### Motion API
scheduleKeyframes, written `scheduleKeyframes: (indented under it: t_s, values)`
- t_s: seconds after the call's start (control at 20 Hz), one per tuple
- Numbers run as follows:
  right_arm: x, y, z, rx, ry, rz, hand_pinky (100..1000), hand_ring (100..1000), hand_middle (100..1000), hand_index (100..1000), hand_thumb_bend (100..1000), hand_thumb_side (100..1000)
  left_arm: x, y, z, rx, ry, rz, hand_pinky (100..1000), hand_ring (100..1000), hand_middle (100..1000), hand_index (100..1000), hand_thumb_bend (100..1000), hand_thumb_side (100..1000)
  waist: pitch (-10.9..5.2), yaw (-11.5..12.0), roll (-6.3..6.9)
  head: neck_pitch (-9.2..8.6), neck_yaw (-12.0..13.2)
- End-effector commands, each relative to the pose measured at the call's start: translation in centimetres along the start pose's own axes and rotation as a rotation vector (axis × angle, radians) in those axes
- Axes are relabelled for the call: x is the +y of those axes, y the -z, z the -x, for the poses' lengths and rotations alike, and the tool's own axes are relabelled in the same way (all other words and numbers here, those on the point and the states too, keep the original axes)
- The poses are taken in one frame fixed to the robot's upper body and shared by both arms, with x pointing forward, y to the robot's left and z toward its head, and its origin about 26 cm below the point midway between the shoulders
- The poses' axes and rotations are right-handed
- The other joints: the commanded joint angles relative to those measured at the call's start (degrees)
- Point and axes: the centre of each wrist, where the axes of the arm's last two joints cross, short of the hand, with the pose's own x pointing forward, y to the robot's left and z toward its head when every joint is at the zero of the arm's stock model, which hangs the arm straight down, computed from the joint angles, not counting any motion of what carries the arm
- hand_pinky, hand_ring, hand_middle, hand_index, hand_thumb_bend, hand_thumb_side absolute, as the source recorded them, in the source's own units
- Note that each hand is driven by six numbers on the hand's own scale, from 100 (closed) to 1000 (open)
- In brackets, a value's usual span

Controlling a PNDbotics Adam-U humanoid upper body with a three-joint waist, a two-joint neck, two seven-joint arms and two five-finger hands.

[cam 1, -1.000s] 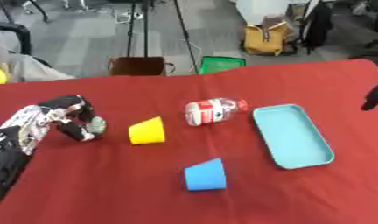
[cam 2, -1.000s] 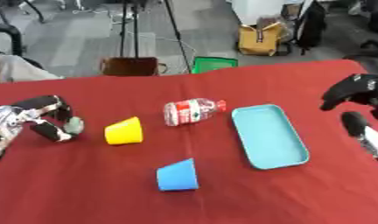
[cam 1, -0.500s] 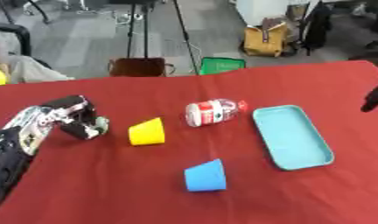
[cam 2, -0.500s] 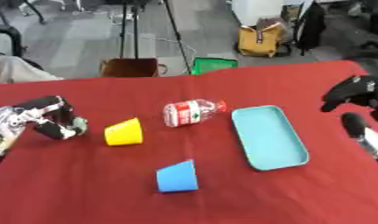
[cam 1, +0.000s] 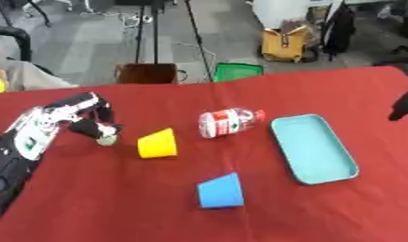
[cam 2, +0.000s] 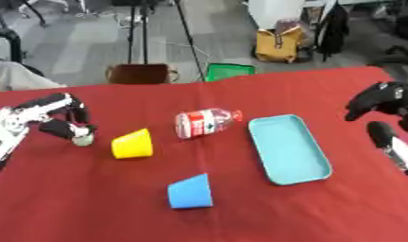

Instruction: Pick up objects on the table and place them in the box.

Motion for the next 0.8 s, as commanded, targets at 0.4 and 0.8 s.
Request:
scheduleKeyframes:
  t_s: [0.4, 0.8]
  values:
    - [-0.7, 0.4, -0.4, -0.068, -0.06, -0.064, 604, 602, 638, 732, 211, 472, 1.8, -0.9, 1.4, 0.1, 0.15, -0.009, 685, 713, 647, 755, 522, 321, -0.82, 0.0, -0.18, -0.2, -0.1]
    - [-0.7, 0.4, -0.4, -0.07, -0.058, -0.066, 603, 602, 638, 732, 213, 472, 1.0, -0.4, 1.8, 0.101, 0.118, -0.035, 662, 702, 633, 739, 470, 302, -0.66, -0.3, -0.26, -0.18, -0.1]
